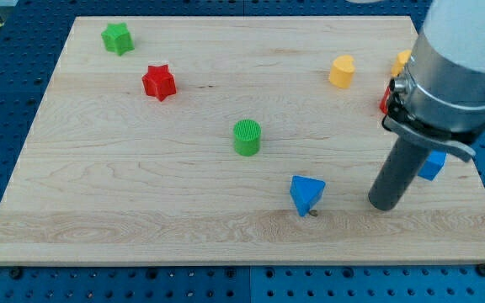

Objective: Move blue triangle to the right side of the green circle

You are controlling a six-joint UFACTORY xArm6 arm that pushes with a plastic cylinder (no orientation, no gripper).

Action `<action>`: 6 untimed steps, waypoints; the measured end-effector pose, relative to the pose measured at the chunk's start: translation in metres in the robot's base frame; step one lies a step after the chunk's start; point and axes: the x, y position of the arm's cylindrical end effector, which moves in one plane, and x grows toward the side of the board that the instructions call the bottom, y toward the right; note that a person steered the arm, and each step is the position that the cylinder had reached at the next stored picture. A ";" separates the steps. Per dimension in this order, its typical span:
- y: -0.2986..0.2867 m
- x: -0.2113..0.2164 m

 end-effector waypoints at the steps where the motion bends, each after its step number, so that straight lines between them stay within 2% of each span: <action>1: -0.003 0.029; 2: -0.034 0.054; 3: -0.083 0.053; 4: -0.114 0.032; 5: -0.078 0.009; 6: -0.068 0.008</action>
